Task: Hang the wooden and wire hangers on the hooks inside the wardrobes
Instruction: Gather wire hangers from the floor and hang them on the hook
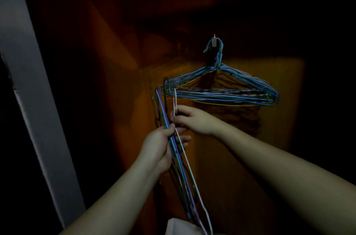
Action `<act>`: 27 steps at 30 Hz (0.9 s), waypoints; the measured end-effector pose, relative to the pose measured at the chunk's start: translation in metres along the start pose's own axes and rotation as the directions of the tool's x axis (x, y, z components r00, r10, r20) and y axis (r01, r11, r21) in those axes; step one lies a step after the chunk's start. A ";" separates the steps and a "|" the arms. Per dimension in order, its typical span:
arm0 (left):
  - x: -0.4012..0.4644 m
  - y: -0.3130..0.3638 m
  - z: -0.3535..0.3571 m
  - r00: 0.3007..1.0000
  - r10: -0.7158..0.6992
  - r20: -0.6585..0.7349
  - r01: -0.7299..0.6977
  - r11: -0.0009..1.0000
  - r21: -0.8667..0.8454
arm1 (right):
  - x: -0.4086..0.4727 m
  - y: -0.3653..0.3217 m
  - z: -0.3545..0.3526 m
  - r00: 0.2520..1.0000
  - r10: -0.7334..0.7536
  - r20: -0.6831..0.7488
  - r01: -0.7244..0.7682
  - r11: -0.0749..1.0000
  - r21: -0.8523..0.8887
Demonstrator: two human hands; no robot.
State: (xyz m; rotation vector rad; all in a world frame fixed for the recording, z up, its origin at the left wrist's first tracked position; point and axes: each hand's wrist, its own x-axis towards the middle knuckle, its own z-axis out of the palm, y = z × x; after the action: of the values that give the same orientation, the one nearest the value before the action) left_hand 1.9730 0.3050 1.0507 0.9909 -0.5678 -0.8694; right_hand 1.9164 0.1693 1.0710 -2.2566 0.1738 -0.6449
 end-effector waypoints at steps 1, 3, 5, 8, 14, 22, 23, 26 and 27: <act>-0.002 0.000 0.001 1.000 0.003 -0.011 -0.003 1.000 -0.002 | -0.001 -0.002 0.000 1.000 -0.015 0.009 0.015 1.000 0.011; -0.004 0.001 0.001 0.999 0.002 -0.037 -0.002 1.000 -0.010 | -0.003 -0.004 -0.001 0.999 -0.040 0.021 0.039 0.998 0.043; -0.005 0.003 -0.001 0.999 -0.016 -0.048 0.015 0.999 -0.032 | -0.002 -0.004 -0.002 0.997 -0.067 0.032 0.066 0.997 0.044; -0.006 0.008 -0.007 0.995 -0.048 -0.093 0.037 0.993 -0.110 | -0.004 -0.001 -0.007 0.994 -0.094 0.058 0.091 0.995 0.050; -0.009 0.014 -0.017 0.979 -0.092 -0.181 0.065 0.986 -0.151 | -0.009 -0.001 -0.025 0.994 -0.101 0.040 0.100 0.994 0.034; -0.010 0.022 -0.017 0.963 -0.093 -0.252 0.055 0.987 -0.154 | -0.027 0.000 -0.044 0.995 -0.103 0.008 0.103 0.994 0.044; -0.010 0.023 -0.017 0.962 -0.095 -0.256 0.055 0.986 -0.157 | -0.029 0.001 -0.045 0.994 -0.105 0.015 0.104 0.993 0.047; -0.008 0.024 -0.018 0.960 -0.103 -0.260 0.059 0.983 -0.173 | -0.034 0.009 -0.047 0.996 -0.080 0.041 0.079 0.997 0.024; -0.007 0.025 -0.018 0.960 -0.105 -0.260 0.059 0.982 -0.179 | -0.036 0.011 -0.049 0.997 -0.068 0.038 0.068 0.998 0.017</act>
State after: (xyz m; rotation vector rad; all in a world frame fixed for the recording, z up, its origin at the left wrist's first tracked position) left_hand 1.9918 0.3261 1.0650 0.9621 -0.2183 -0.8257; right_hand 1.8620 0.1413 1.0769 -2.2658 0.0727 -0.6353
